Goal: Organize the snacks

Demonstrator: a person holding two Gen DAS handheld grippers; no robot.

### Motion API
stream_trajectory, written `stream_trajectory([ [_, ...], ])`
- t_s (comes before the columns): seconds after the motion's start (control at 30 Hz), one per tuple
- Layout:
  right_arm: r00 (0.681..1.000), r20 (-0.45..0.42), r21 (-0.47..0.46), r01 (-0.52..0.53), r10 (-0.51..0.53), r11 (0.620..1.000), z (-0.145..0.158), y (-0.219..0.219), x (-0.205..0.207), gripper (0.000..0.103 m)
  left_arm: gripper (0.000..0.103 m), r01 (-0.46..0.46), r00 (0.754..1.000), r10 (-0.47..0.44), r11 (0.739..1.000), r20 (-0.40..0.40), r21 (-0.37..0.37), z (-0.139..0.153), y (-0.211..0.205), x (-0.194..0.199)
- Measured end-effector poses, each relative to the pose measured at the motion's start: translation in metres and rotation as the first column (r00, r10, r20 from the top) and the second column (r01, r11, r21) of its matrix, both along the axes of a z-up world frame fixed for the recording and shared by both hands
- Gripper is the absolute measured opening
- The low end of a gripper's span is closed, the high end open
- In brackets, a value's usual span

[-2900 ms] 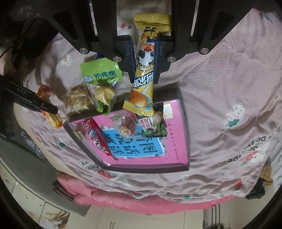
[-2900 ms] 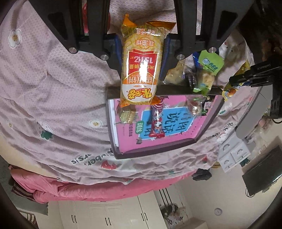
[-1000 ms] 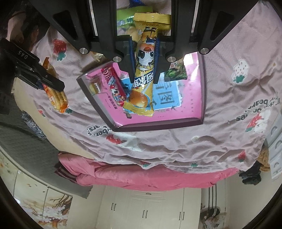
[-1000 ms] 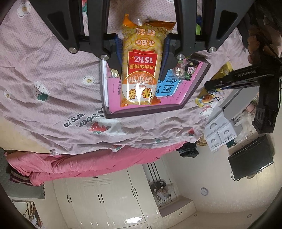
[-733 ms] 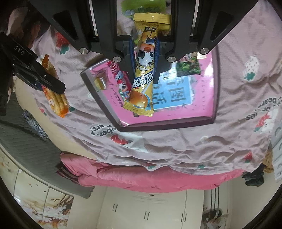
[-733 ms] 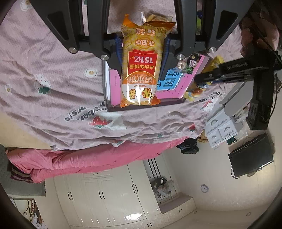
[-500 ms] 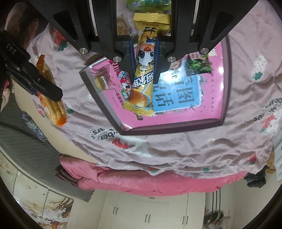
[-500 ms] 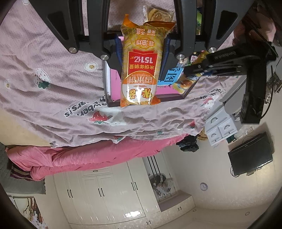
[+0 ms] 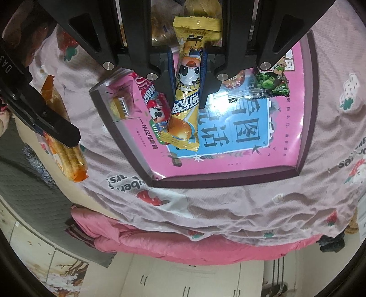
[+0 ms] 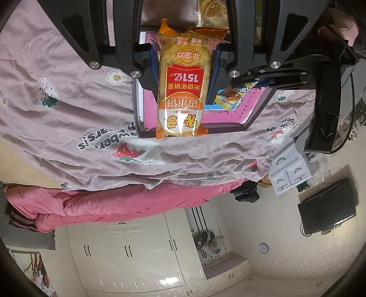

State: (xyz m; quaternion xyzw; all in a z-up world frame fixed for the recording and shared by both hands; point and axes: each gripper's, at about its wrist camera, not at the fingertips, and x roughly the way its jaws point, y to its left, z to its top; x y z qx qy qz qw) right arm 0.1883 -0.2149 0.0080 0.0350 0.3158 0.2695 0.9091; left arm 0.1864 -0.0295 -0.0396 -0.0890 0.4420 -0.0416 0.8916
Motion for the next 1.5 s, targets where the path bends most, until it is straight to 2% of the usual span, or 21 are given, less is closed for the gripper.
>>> stream_trajectory([
  [0.9,0.998,-0.035,-0.05,-0.058,0.056,0.997,-0.021,0.028,0.015,0.036,0.018,0.01,0.999,-0.01,1.0,-0.038,-0.002,-0.019,-0.003,0.008],
  [1.5,0.99,-0.135,-0.044,-0.044,0.038,0.998,-0.046,0.03,0.032,0.036,0.018,0.006,0.998,-0.006,1.0,-0.058,-0.007,-0.028,0.001,0.012],
])
